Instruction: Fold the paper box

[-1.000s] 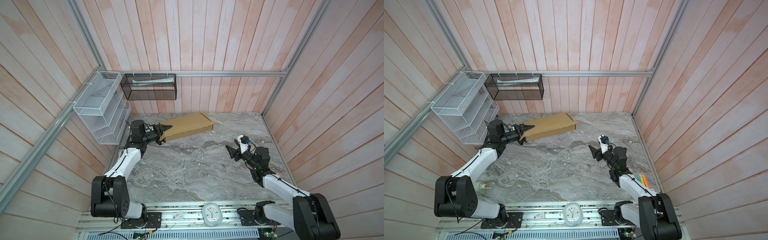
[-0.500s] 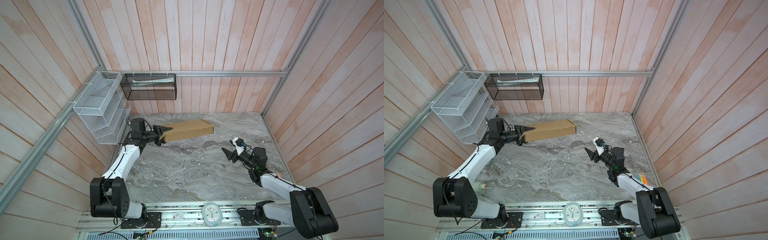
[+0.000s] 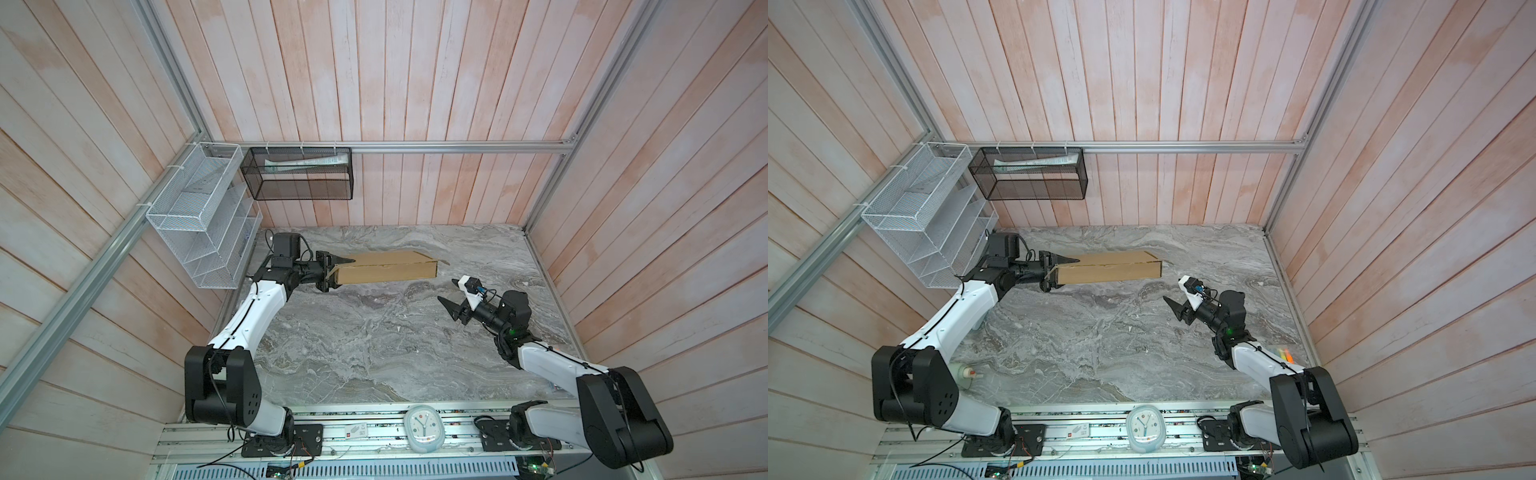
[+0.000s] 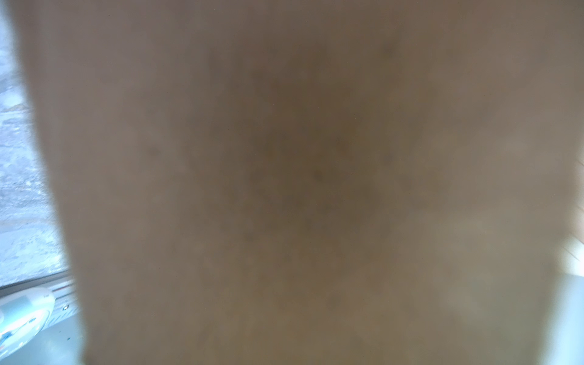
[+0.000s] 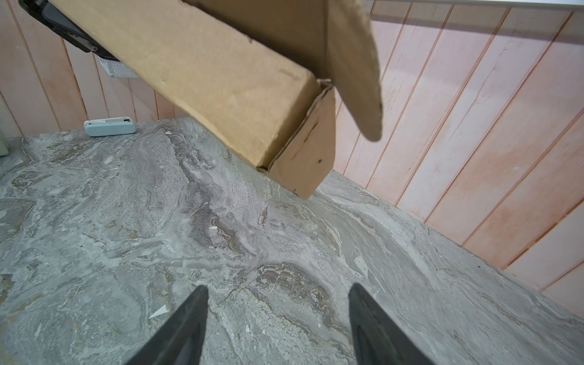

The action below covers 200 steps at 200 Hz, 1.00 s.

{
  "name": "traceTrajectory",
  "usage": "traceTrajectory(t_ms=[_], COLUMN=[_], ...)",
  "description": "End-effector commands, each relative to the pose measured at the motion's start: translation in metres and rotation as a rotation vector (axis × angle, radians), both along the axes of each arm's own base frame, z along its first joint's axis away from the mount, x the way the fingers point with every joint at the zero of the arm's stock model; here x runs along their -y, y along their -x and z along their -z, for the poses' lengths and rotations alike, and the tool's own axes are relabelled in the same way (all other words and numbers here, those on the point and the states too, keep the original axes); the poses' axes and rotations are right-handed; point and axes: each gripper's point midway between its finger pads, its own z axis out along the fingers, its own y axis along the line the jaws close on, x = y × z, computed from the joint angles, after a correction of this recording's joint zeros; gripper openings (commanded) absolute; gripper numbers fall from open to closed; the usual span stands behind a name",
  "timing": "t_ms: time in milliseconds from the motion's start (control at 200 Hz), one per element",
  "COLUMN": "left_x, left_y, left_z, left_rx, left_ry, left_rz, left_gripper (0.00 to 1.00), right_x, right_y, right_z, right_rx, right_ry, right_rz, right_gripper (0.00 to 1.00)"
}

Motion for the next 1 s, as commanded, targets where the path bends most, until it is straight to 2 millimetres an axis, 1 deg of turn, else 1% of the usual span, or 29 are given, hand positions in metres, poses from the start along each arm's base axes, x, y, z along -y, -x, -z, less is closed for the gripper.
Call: traceTrajectory(t_ms=[0,240,440,535,605,685,850,995], left_x=[0.003,0.005,0.007,0.007,0.006,0.007,0.007,0.007], left_y=[0.006,0.011,0.016,0.019,0.021,0.023,0.021,0.022], left_z=[0.002,0.009,0.009,0.009,0.009,0.010,0.009,0.006], left_rx=[-0.027,-0.072,-0.097,-0.111,-0.120,-0.138,-0.159,-0.171], left_ry=[-0.001,0.008,0.002,-0.006,-0.010,-0.017,-0.022,-0.037], left_rz=[0.036,0.060,0.088,0.105,0.115,0.125,0.144,0.175], left_gripper=[0.40,0.38,0.38,0.38,0.38,0.38,0.37,0.37], right_x=[-0.009,-0.017,-0.016,-0.016,-0.019,-0.022,-0.028,-0.027], right_y=[-0.001,0.004,0.003,0.002,0.004,0.007,0.015,0.013], right_z=[-0.013,-0.017,-0.021,-0.019,-0.016,-0.013,-0.013,-0.011], right_rx=[0.055,0.112,0.152,0.157,0.155,0.154,0.161,0.169], right_ry=[0.006,0.033,0.035,0.057,0.084,0.094,0.089,0.100], right_rz=[-0.053,-0.061,-0.046,-0.047,-0.077,-0.110,-0.174,-0.170], right_gripper=[0.71,0.71,0.71,0.71,0.71,0.72,0.71,0.72])
